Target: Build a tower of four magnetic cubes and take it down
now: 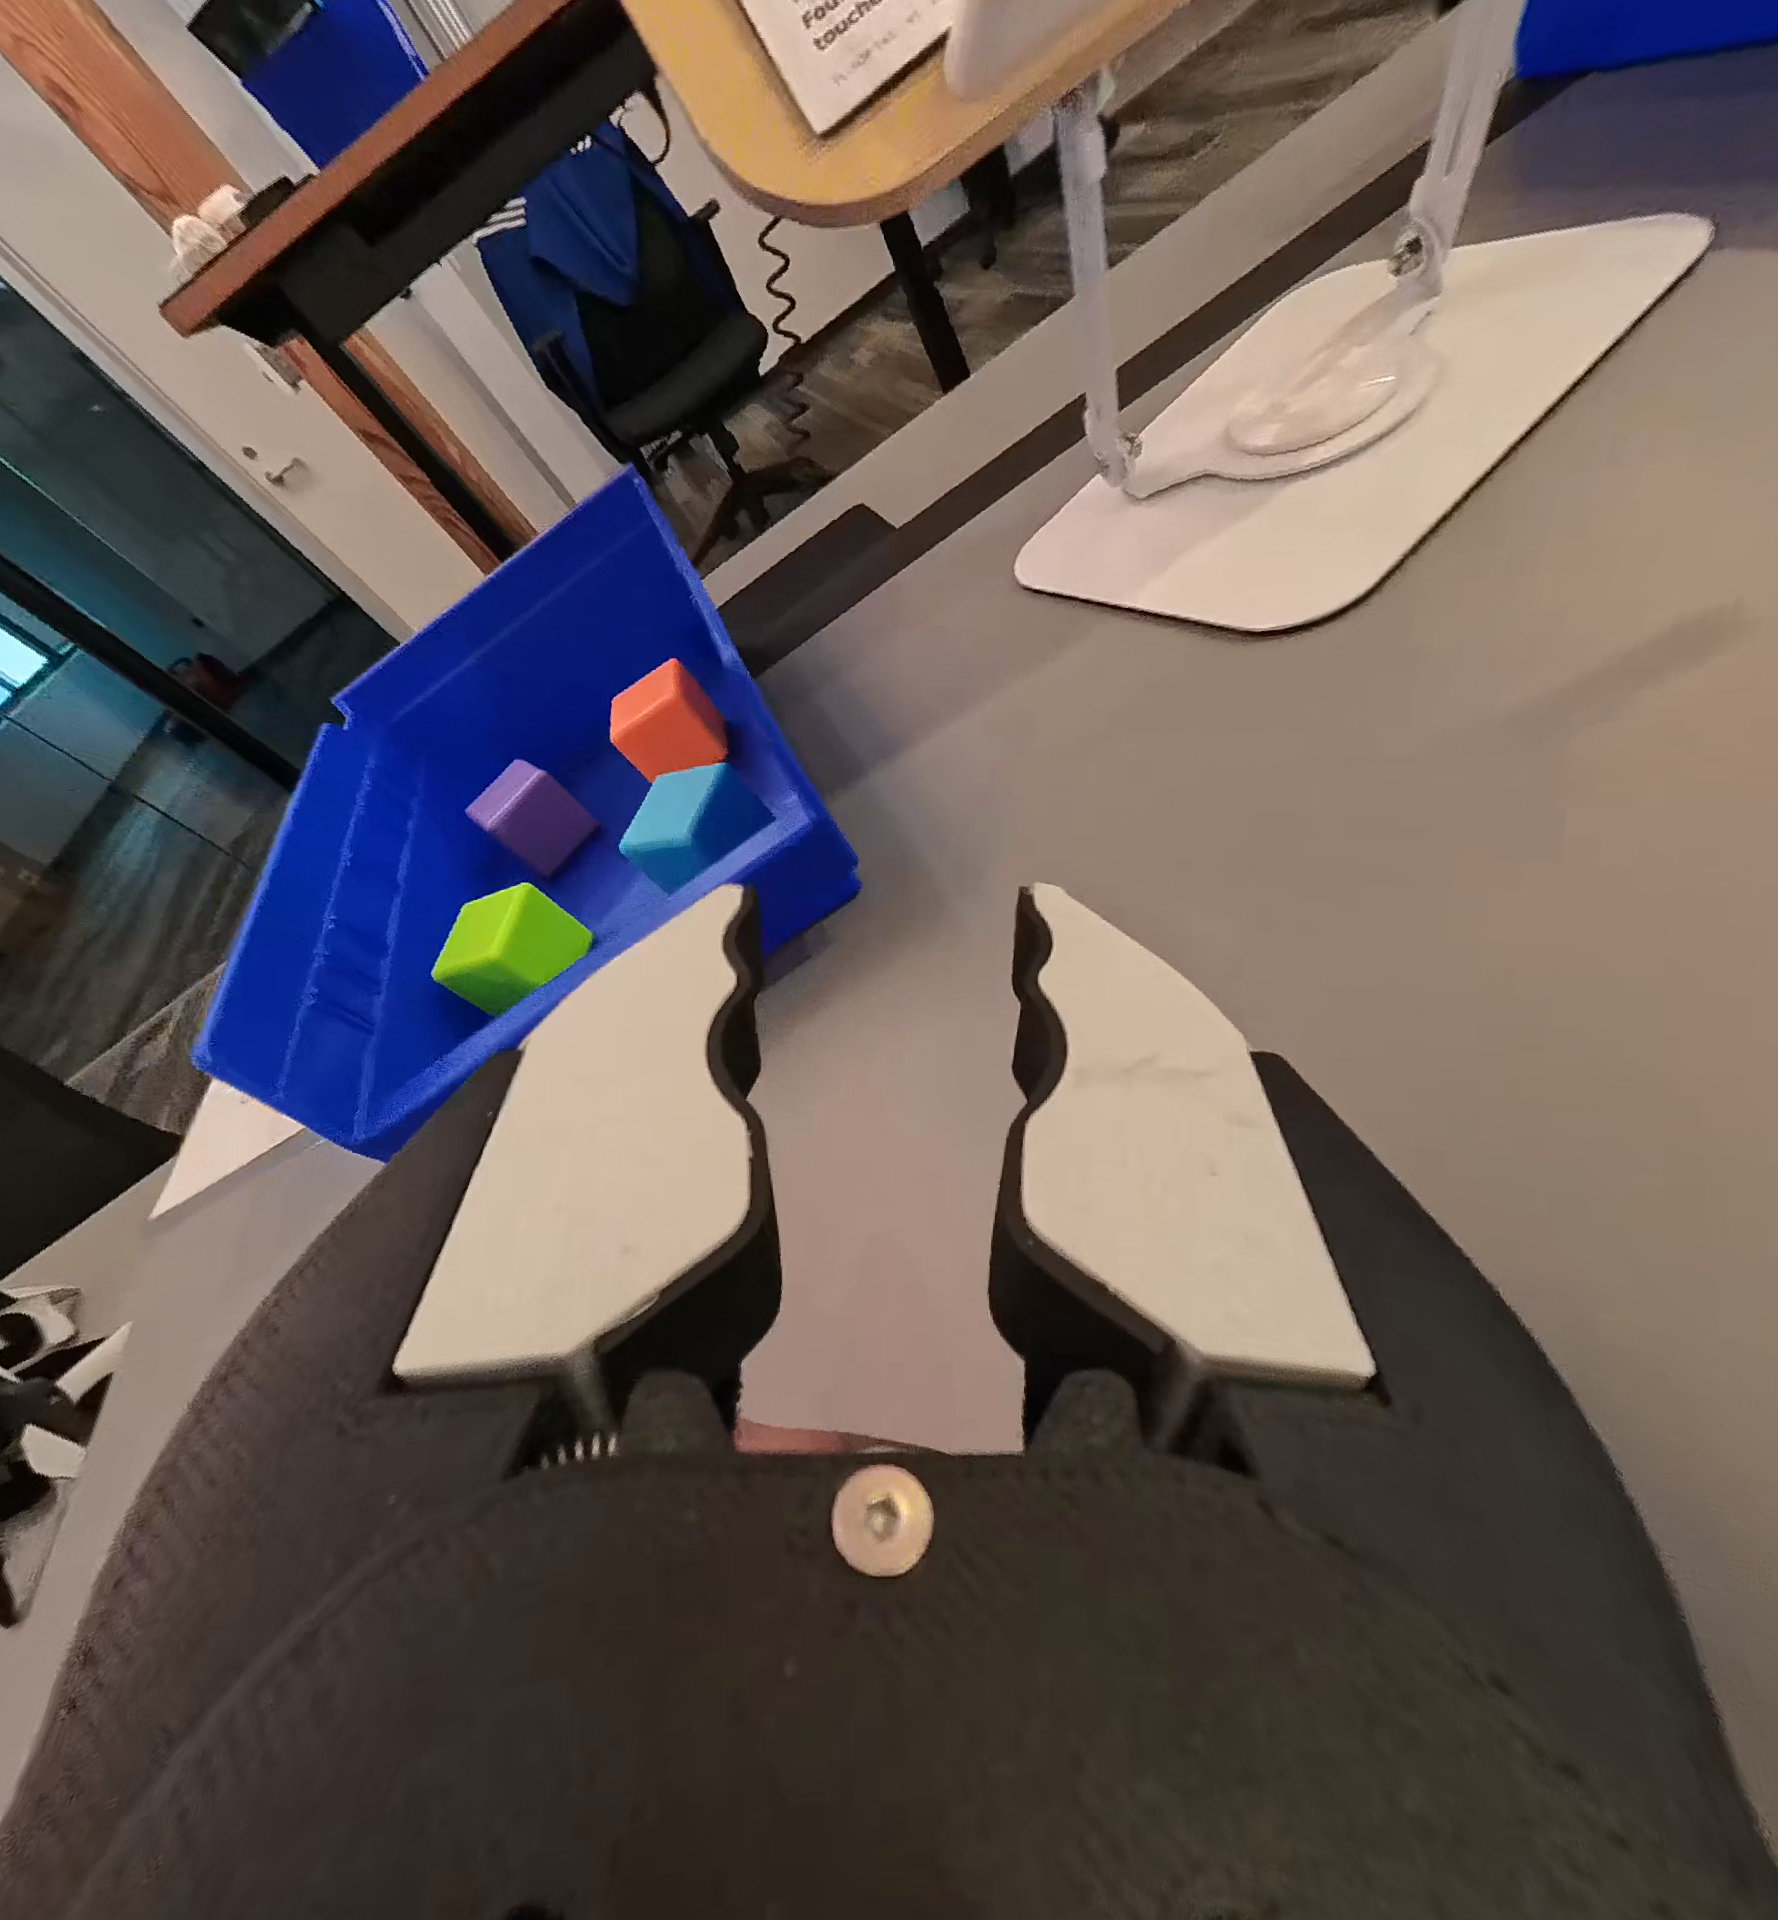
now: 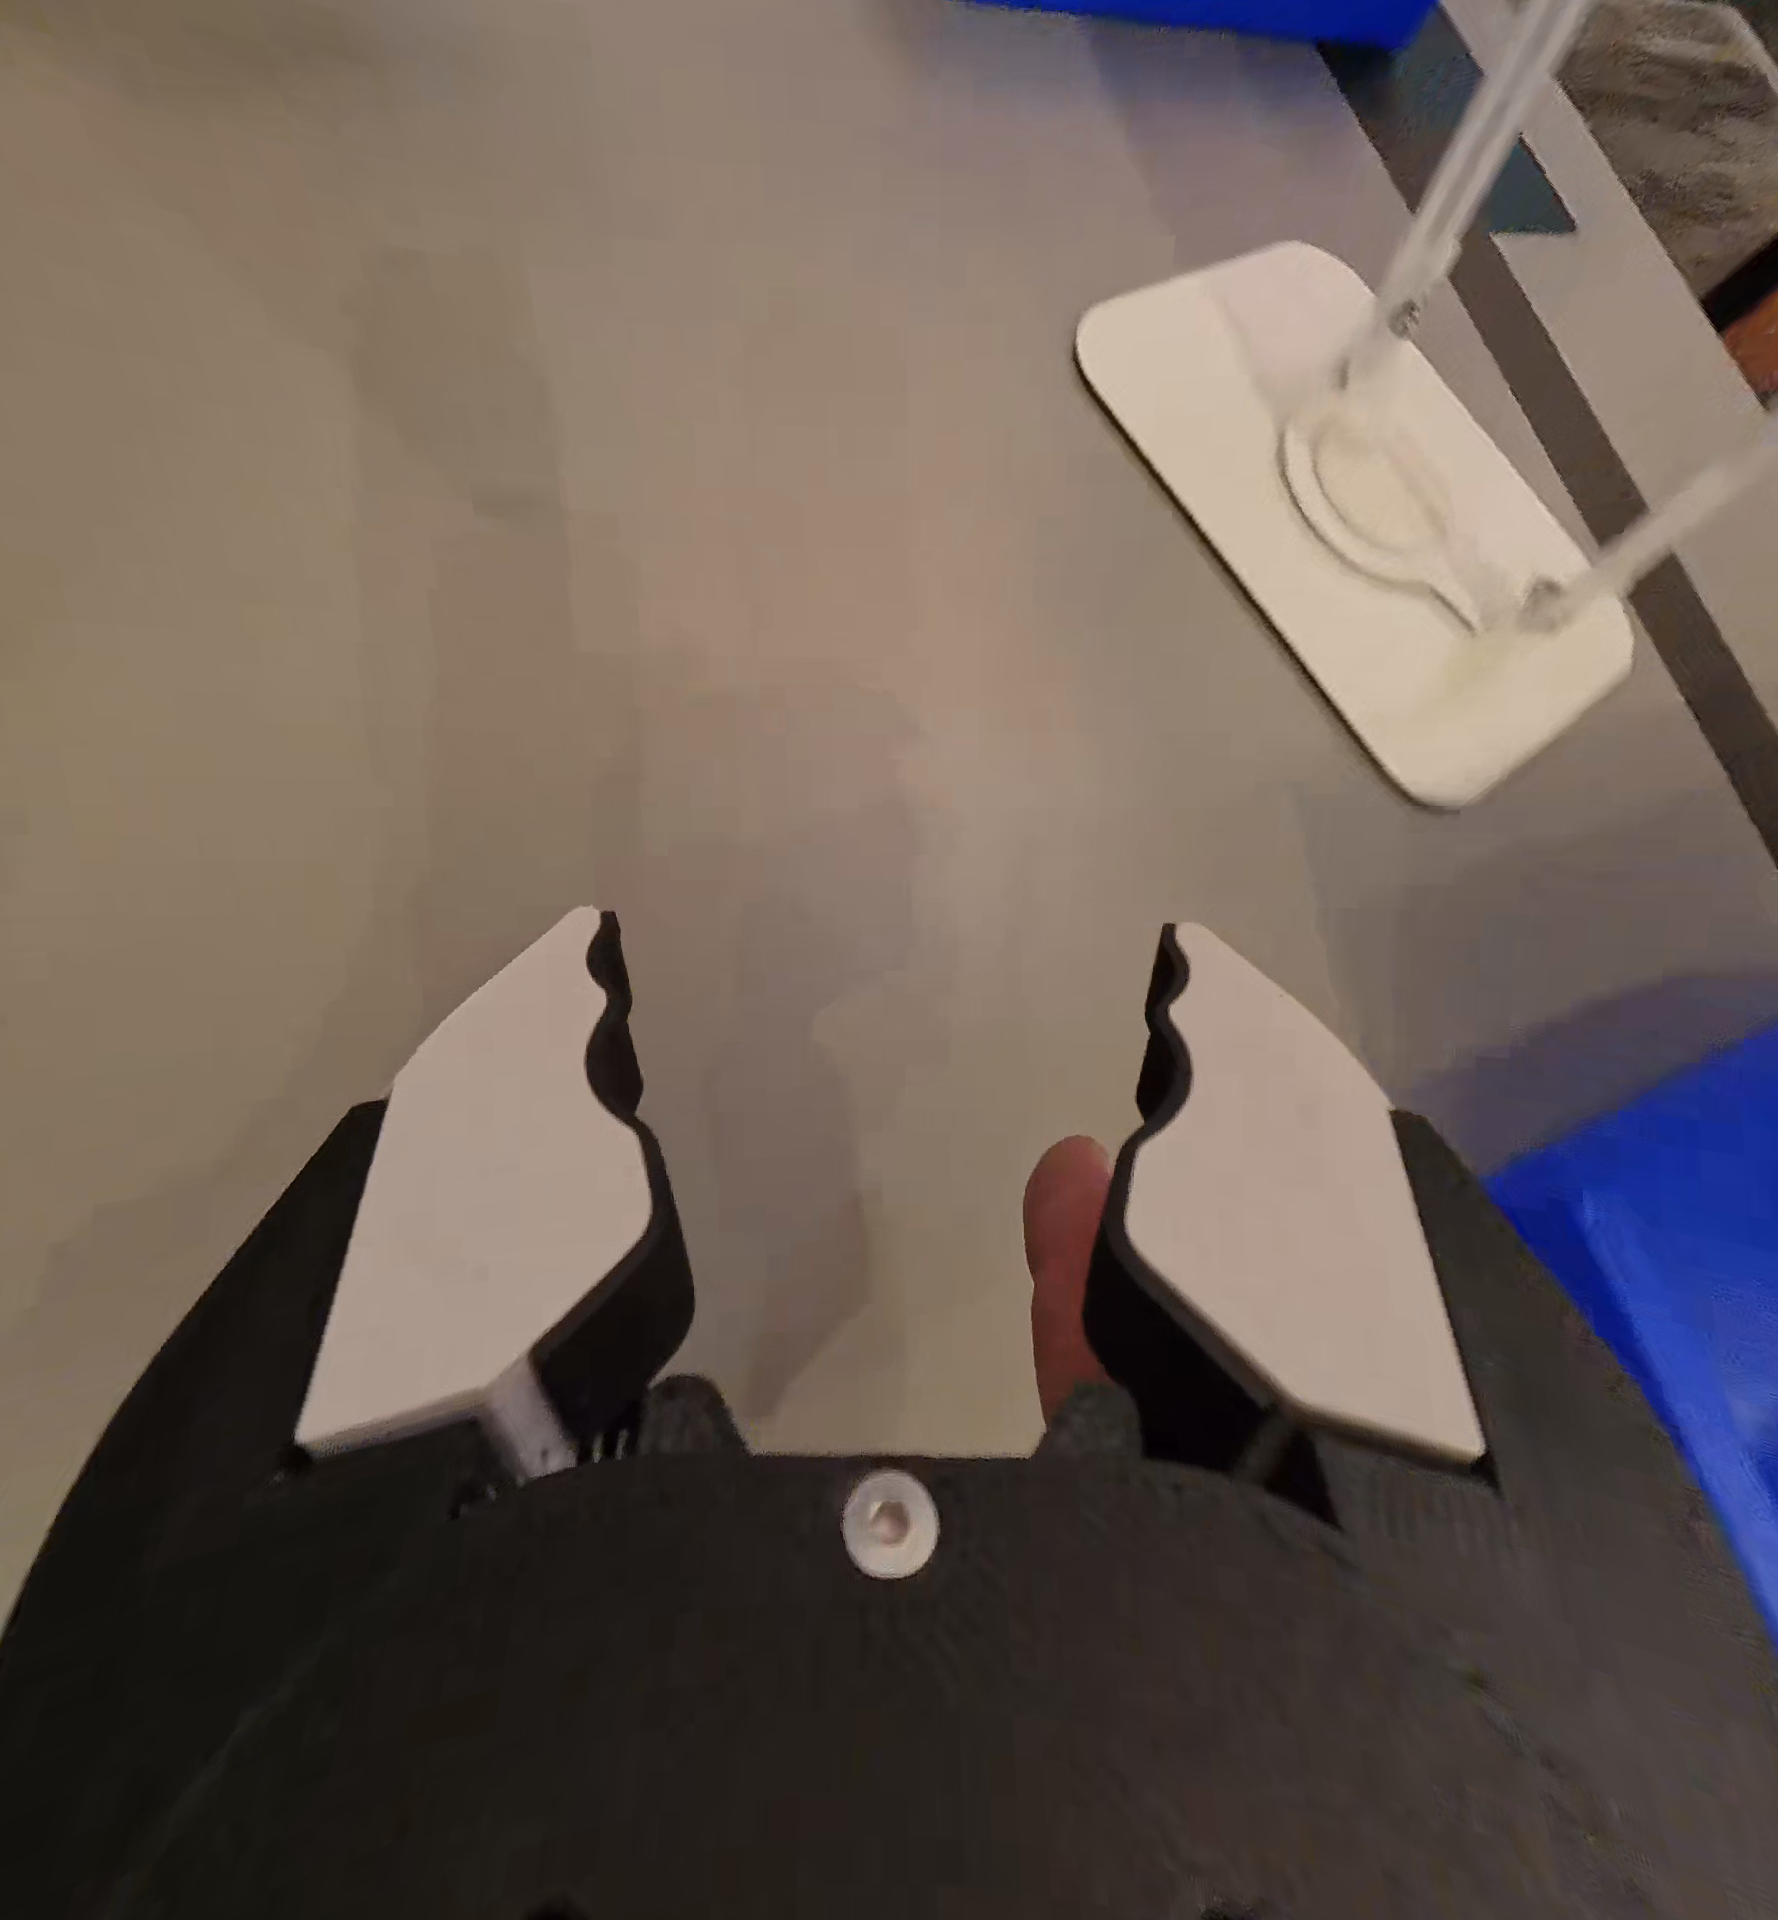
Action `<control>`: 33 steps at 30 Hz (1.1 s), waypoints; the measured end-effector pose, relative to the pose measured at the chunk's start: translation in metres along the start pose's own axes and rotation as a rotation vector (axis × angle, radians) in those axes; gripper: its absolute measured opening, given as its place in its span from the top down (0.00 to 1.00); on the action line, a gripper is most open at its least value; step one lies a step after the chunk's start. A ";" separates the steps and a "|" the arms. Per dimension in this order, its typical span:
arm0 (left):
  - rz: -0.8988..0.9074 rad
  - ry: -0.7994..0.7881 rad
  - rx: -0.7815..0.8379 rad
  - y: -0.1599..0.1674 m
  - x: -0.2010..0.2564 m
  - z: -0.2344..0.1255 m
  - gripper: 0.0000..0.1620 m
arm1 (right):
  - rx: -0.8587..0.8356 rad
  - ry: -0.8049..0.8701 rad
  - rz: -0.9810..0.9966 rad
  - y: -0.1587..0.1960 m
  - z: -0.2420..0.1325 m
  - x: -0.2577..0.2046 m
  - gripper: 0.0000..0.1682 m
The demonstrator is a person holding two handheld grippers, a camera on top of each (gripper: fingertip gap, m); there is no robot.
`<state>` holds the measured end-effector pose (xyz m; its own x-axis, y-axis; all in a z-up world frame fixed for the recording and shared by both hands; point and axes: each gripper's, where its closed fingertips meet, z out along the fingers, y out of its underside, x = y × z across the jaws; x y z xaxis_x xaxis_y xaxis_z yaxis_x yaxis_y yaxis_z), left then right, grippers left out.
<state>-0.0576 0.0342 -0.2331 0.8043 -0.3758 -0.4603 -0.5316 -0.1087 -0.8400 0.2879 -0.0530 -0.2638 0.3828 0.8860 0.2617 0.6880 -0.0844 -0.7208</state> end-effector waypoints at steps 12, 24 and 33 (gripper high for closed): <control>0.013 0.011 -0.104 0.012 -0.071 0.063 0.69 | 0.082 -0.071 -0.092 -0.035 0.107 -0.001 0.52; 0.123 0.170 -0.251 0.012 -0.096 0.118 0.73 | 0.206 -0.143 -0.026 -0.039 0.093 0.000 0.54; 0.101 0.361 -0.477 0.032 -0.096 0.161 0.62 | 0.210 -0.174 -0.056 -0.037 0.091 -0.006 0.55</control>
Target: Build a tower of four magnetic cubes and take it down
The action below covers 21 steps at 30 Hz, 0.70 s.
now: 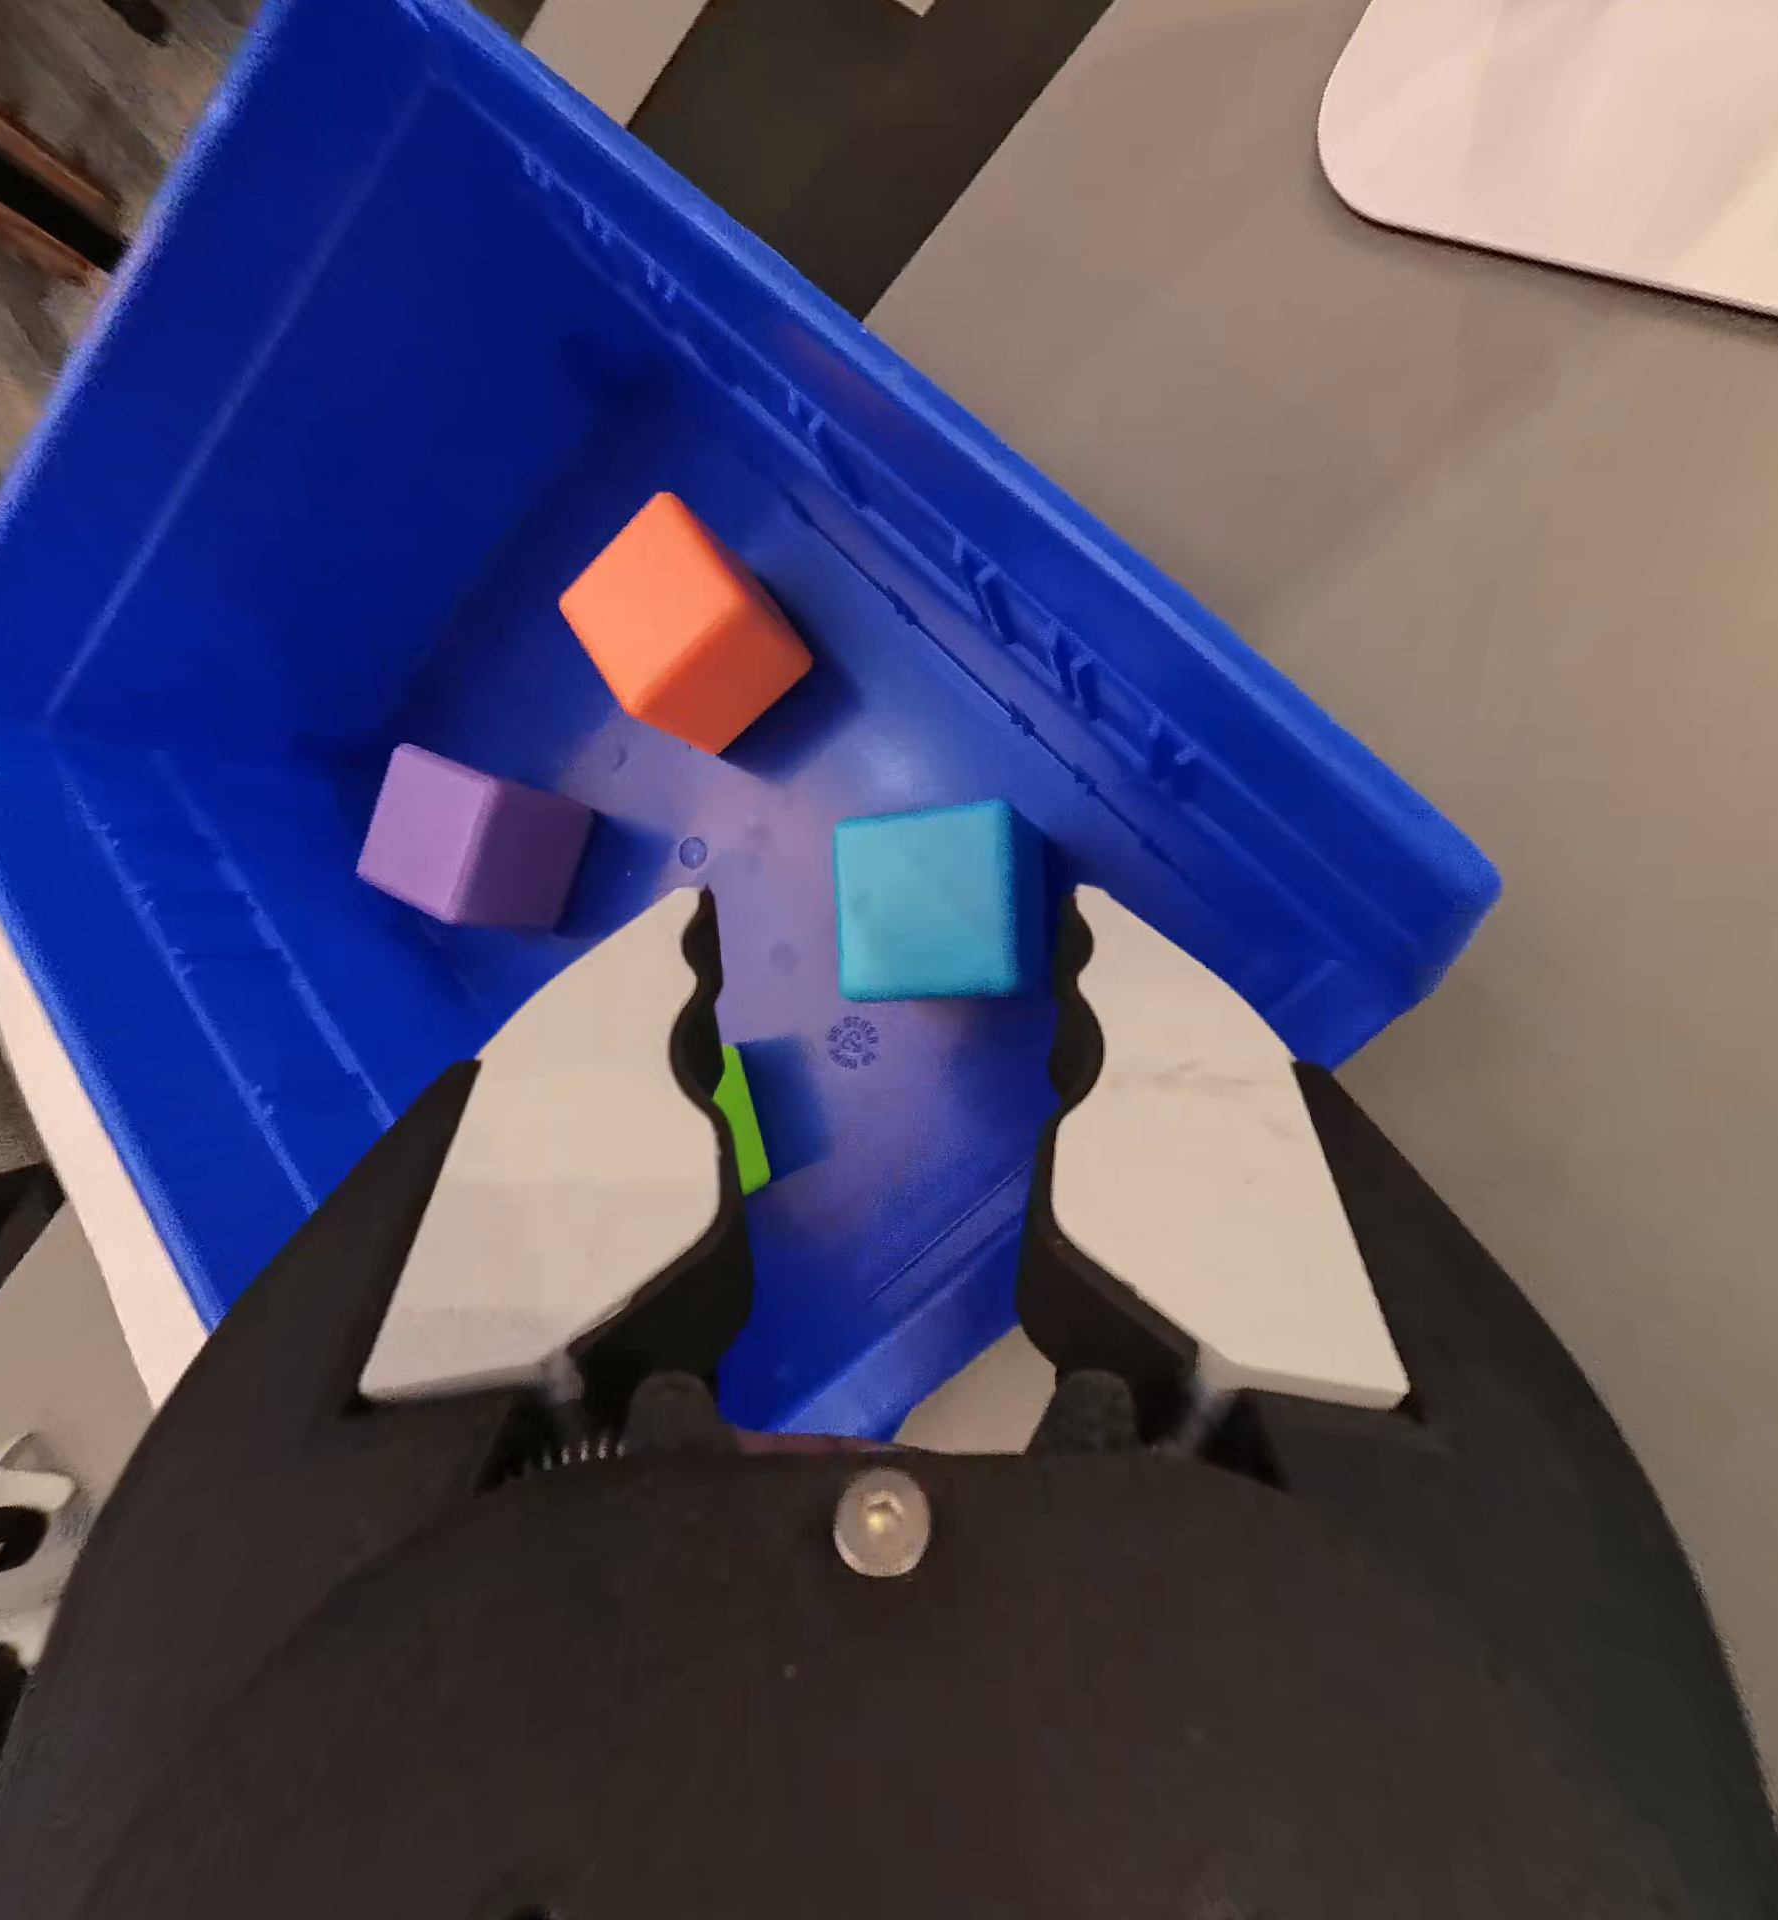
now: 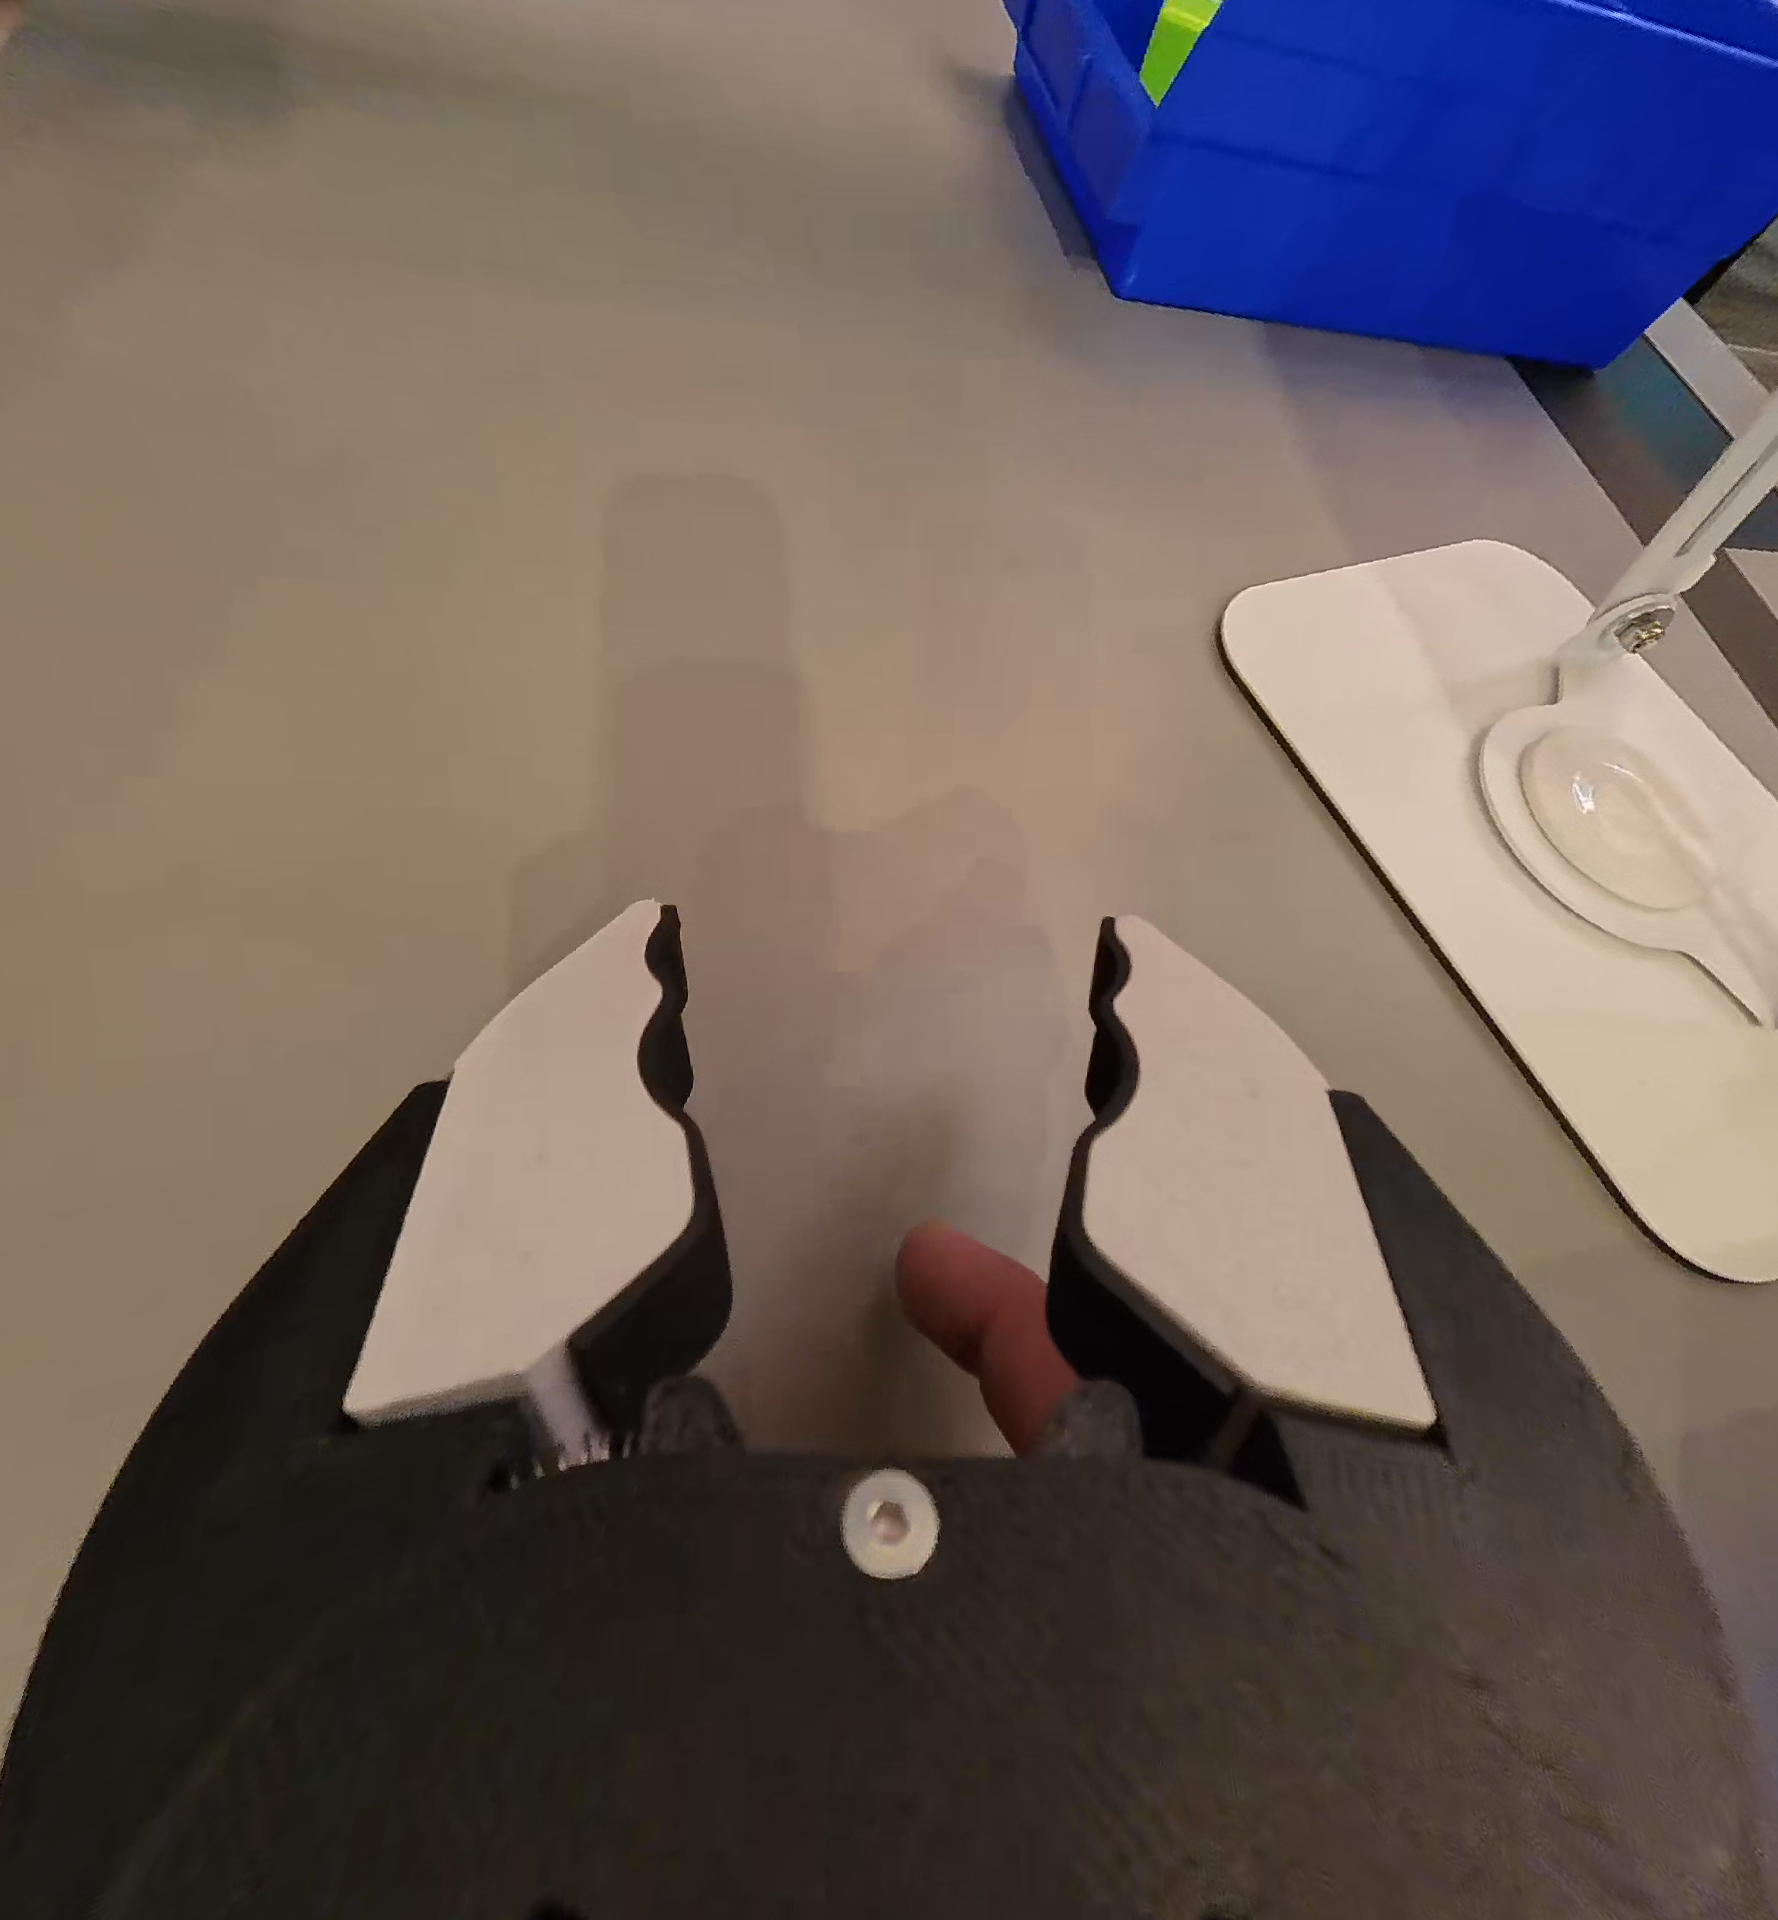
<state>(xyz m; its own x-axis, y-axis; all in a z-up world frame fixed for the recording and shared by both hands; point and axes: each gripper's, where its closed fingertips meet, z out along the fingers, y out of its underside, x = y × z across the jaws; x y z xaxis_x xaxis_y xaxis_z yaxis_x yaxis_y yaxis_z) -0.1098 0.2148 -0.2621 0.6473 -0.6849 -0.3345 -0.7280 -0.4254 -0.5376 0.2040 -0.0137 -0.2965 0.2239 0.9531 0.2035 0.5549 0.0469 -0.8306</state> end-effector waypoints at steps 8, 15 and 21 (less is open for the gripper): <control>0.025 0.053 -0.152 0.011 0.000 0.032 0.67 | 0.002 -0.020 -0.008 0.000 -0.001 -0.002 0.55; 0.025 0.065 -0.230 0.020 -0.001 0.045 0.70 | -0.003 -0.026 -0.019 0.001 0.000 -0.004 0.55; 0.034 0.058 -0.291 0.025 -0.006 0.050 0.68 | -0.004 -0.029 -0.020 0.001 -0.001 -0.004 0.55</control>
<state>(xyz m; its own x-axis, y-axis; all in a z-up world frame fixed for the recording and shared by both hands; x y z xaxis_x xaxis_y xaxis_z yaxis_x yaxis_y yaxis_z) -0.1208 0.2378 -0.3127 0.6137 -0.7305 -0.2994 -0.7885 -0.5480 -0.2793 0.2040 -0.0176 -0.2977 0.1897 0.9603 0.2045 0.5619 0.0646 -0.8247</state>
